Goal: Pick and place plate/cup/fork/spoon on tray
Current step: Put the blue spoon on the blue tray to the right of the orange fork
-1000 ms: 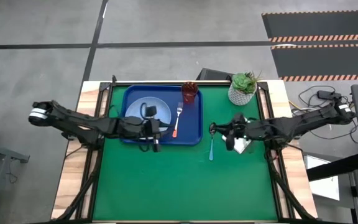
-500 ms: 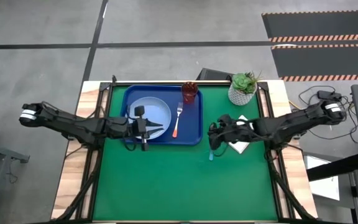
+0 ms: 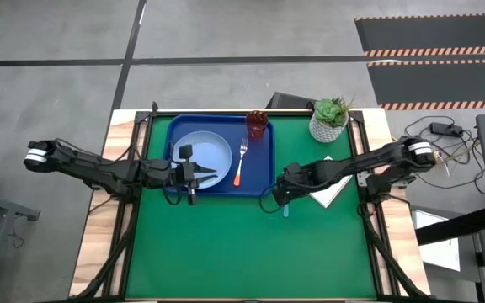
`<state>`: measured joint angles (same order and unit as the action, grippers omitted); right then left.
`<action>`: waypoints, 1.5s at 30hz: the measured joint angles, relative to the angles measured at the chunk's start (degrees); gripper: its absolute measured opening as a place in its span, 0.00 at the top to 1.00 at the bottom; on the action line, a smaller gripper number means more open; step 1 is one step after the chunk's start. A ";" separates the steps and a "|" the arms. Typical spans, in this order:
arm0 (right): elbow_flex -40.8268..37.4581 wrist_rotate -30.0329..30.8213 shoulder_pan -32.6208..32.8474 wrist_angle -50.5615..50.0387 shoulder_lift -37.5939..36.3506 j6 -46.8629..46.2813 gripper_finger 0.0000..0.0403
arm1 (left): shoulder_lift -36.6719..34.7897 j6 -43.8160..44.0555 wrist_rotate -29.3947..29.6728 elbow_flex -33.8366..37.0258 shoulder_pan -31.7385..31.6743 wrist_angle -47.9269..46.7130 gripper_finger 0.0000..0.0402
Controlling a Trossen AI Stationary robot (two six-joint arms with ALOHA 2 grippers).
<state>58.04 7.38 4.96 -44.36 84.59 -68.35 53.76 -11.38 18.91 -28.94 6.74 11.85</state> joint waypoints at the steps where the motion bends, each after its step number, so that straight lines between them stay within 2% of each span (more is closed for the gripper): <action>1: -0.02 -0.01 -0.13 -0.02 0.79 -0.29 0.85 | -0.06 -0.02 -0.01 0.16 0.00 -0.09 0.91; 8: -0.11 0.54 -1.11 0.13 4.31 -0.06 0.84 | -0.28 0.07 -0.01 0.05 0.00 -0.05 0.91; 11: -0.13 1.17 -1.48 0.13 4.49 0.25 0.80 | -0.31 0.09 -0.01 0.18 0.00 0.08 0.91; 19: -0.15 9.58 -1.56 2.11 5.28 -2.72 0.63 | -0.33 0.20 -0.01 0.05 0.00 0.14 0.91; 26: -0.15 10.22 -1.36 4.46 9.49 -4.62 0.59 | -0.24 0.20 -0.01 0.16 0.00 0.06 0.91; 35: -0.07 8.16 -1.36 4.89 12.93 -5.21 0.67 | -0.31 0.19 0.58 0.25 0.00 0.12 0.91; 45: -0.22 6.93 -1.36 5.79 11.97 -6.24 0.90 | -0.31 0.17 0.91 0.27 0.00 0.14 0.91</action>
<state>57.82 14.31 3.60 -38.57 96.55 -74.59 53.45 -11.20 19.81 -28.67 6.74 11.99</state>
